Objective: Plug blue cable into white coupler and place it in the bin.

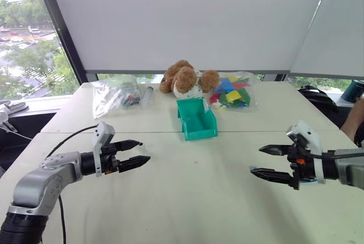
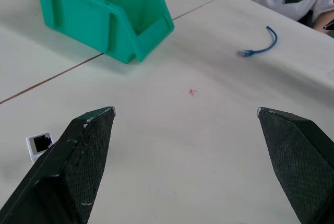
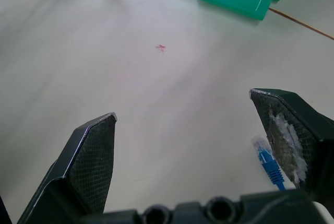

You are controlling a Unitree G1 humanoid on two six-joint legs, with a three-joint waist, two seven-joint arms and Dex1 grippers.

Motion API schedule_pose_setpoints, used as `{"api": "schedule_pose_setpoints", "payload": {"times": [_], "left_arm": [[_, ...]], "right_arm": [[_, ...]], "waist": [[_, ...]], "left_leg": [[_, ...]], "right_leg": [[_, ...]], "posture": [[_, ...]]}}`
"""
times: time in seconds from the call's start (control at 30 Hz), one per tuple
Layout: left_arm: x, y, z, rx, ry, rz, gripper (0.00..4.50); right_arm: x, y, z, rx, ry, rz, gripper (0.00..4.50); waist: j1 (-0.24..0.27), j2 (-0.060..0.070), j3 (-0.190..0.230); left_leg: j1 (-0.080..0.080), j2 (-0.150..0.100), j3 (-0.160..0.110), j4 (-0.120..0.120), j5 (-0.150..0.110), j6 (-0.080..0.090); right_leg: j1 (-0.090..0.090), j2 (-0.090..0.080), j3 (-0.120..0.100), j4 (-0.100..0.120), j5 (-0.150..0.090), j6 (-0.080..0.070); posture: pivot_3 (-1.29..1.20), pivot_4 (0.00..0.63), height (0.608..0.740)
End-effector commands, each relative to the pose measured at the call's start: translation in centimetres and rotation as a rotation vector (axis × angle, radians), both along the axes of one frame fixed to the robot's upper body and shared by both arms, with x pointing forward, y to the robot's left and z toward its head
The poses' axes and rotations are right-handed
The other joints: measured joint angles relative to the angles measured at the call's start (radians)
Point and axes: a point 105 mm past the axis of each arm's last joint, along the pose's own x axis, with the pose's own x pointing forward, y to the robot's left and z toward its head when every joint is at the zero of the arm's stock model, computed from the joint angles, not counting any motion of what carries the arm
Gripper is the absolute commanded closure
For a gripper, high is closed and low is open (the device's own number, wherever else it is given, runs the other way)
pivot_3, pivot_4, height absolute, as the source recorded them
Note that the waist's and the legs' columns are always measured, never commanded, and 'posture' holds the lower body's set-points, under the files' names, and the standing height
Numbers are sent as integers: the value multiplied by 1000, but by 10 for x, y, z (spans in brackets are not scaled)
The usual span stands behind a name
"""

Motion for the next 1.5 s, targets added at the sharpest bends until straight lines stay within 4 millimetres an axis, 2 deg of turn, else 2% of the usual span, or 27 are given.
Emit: {"api": "schedule_pose_setpoints", "payload": {"times": [0.03,0.17,0.5,0.7,0.87,1.0,1.23,1.4,1.5], "left_arm": [[0,1,10,-1,-30,-9,0],[-1,-2,14,-24,-32,-15,0],[-1,-5,10,4,-41,-17,0],[-1,-10,8,3,-35,-29,0],[0,-21,7,-10,-36,-61,0],[0,-28,5,-11,-35,-80,0],[-2,-31,6,-5,-43,-88,0],[-2,-31,7,-2,-46,-84,0],[-2,-31,8,0,-49,-80,0]], "right_arm": [[1,-3,12,-19,-52,-3,46],[1,-4,8,-12,-46,-8,46],[5,-10,-1,-23,-45,-30,46],[12,-36,-17,-53,-32,-85,46],[15,-73,-49,-211,23,-103,46],[24,-95,-72,-190,65,-125,46],[34,-108,-100,-162,121,-122,46],[38,-109,-109,-153,141,-114,46],[36,-111,-118,-170,163,-100,863]], "waist": [[0,0,0],[0,0,0],[1,0,0],[0,0,0],[-1,0,0],[-4,0,0],[-11,0,0],[-19,0,0],[-22,0,0]], "left_leg": [[0,0,0,0,0,0],[0,0,0,0,0,0],[0,0,0,0,0,0],[0,0,0,0,0,0],[0,0,1,0,0,0],[1,0,2,0,0,0],[2,0,3,1,0,0],[4,0,2,1,0,0],[11,0,1,1,0,0]], "right_leg": [[0,0,0,0,0,1],[0,0,0,0,0,1],[0,0,0,0,1,1],[0,0,0,0,1,1],[0,0,0,0,1,1],[1,0,0,0,1,1],[1,1,1,1,1,2],[4,1,1,1,1,2],[11,1,0,-1,1,2]], "posture": [[0,150,740],[0,150,740],[0,150,740],[0,150,740],[0,150,740],[0,150,740],[0,150,740],[0,150,740],[0,150,740]]}}
